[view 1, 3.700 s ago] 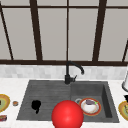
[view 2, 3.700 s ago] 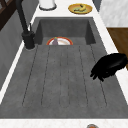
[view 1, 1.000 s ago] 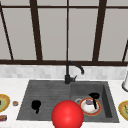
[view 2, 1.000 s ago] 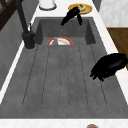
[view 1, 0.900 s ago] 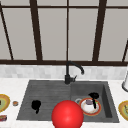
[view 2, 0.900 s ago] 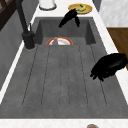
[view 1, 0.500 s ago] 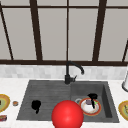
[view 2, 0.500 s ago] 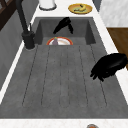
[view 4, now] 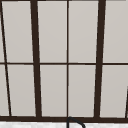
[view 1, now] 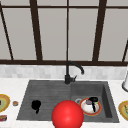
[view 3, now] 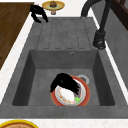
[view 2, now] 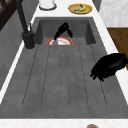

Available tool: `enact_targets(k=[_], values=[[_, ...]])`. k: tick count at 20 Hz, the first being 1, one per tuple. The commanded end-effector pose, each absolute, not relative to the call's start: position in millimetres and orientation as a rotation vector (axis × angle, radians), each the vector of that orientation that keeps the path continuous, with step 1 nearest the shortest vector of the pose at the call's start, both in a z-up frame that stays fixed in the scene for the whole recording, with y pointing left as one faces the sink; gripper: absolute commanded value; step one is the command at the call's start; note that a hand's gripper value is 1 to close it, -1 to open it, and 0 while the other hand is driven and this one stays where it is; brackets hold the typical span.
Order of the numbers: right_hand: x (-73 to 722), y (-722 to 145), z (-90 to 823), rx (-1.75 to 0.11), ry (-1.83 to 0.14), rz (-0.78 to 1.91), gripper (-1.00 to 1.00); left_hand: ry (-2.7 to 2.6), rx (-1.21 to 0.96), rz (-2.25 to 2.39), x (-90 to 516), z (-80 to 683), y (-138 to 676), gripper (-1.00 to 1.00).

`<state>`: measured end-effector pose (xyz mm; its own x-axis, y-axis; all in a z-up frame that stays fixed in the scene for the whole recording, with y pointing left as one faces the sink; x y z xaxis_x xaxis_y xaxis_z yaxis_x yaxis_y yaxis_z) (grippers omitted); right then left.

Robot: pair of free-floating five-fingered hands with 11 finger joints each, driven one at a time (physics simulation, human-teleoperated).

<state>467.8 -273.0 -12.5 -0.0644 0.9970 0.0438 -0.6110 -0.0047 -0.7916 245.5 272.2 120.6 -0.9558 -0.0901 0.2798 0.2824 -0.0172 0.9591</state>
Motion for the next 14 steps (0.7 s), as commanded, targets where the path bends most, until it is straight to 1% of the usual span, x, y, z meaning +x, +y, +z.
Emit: enact_targets(k=[1, 3, 5, 14], values=[[489.2, -272.9, -25.7, -0.574, -0.729, 1.506, -1.0, -1.999, -0.203, -2.061, 245.5, 120.6, 272.2, 0.0], [501.6, -274.7, -30.5, -0.537, -0.705, 1.511, -1.0, -1.999, -0.203, -2.061, 245.5, 120.6, 272.2, 0.0], [512.6, -276.1, -33.4, -0.506, -0.727, 1.485, -1.0, -1.999, -0.203, -2.061, 245.5, 120.6, 272.2, 0.0], [534.5, -274.8, -38.3, -0.505, -0.778, 1.461, -1.0, -1.999, -0.203, -2.061, 245.5, 120.6, 272.2, 0.0]])
